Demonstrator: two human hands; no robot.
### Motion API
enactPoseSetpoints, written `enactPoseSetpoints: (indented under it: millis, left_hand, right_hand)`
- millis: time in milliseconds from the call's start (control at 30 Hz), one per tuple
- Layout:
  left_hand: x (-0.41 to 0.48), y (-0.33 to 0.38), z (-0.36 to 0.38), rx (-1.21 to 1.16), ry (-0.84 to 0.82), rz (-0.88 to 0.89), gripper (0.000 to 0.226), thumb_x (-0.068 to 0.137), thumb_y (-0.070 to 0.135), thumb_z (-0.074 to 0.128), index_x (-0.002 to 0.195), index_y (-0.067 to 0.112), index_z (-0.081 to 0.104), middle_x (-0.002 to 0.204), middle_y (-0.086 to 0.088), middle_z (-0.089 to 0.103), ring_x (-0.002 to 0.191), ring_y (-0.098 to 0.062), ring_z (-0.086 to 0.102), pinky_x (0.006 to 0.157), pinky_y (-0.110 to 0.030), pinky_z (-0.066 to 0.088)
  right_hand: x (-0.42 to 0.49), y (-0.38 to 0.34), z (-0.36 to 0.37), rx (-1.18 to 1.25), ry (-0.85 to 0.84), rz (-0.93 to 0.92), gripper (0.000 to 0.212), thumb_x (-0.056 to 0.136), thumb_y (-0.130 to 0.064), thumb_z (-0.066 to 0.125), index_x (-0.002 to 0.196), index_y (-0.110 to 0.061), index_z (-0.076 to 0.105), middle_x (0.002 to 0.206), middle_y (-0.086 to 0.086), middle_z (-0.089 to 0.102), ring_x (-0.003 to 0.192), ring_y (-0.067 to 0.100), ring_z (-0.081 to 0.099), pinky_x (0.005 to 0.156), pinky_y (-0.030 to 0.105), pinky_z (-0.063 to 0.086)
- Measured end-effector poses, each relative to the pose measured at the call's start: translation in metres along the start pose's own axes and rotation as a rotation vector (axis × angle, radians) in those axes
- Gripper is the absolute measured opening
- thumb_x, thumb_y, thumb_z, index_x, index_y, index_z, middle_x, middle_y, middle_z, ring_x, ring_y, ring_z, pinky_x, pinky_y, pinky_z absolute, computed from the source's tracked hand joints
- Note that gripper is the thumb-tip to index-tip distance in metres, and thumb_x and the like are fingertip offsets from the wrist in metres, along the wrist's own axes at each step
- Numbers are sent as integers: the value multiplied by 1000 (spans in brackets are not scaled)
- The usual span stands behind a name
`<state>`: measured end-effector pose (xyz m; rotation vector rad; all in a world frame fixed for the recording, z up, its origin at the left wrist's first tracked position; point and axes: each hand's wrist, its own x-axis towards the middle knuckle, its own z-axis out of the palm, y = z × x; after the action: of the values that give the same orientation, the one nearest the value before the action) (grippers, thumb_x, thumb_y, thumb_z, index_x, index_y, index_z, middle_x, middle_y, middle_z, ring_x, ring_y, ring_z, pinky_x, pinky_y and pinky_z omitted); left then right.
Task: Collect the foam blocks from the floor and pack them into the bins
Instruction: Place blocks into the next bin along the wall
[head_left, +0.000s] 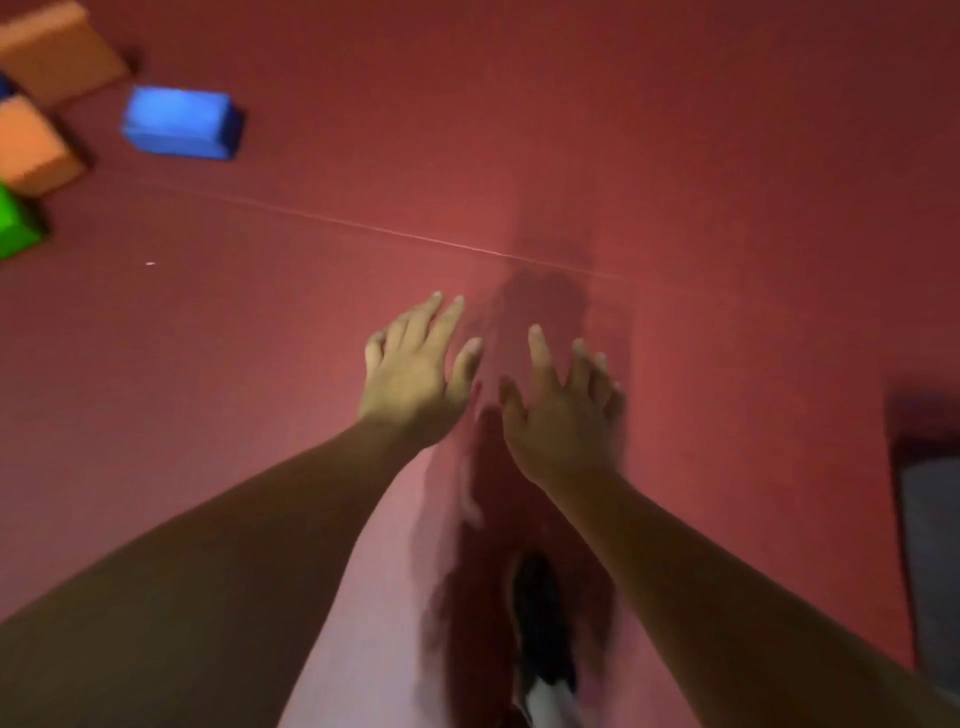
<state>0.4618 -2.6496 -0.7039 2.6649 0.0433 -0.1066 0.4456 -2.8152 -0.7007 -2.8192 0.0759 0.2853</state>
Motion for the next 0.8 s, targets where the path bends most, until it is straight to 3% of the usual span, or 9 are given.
enactPoseSetpoints:
  millis: [200,367,533,700,800]
  left_hand:
    - [57,-154,-46,-28,104,-191,73,96,63,14,157,27,31,164,-1,29,147,-24,28,116,-48,18]
    - [101,-285,-94,-38,130,-323,75,95,64,13,158,28,30,164,-1,29,147,-24,28,117,-49,17]
    - [110,-402,-156,-48,232,-488,73,95,64,16,157,30,32,163,0,30,147,-23,29,117,-47,19]
    - [113,-526,-219,-42,311,-612,71,96,64,19,156,30,34,162,0,32,146,-24,30,117,-48,20]
    - [117,-605,-247,-52,324,-681,71,96,64,18,157,30,33,163,1,31,147,-23,28,117,-49,19]
  right_hand:
    - [93,-152,56,-51,-126,-198,70,99,-62,34,160,-41,9,168,17,12,154,40,8,121,59,12]
    - [162,-285,120,-33,-187,-336,68,99,-63,37,159,-44,13,168,17,13,154,39,7,120,60,12]
    - [186,-429,154,-26,-175,-497,69,98,-61,44,159,-41,22,165,18,21,153,41,15,117,61,19]
    - [203,-566,196,-72,-268,-604,69,99,-62,40,160,-42,15,168,17,13,155,38,4,119,61,10]
    - [212,-642,229,-90,-276,-635,69,99,-63,37,160,-42,14,167,18,14,154,39,7,118,60,13]
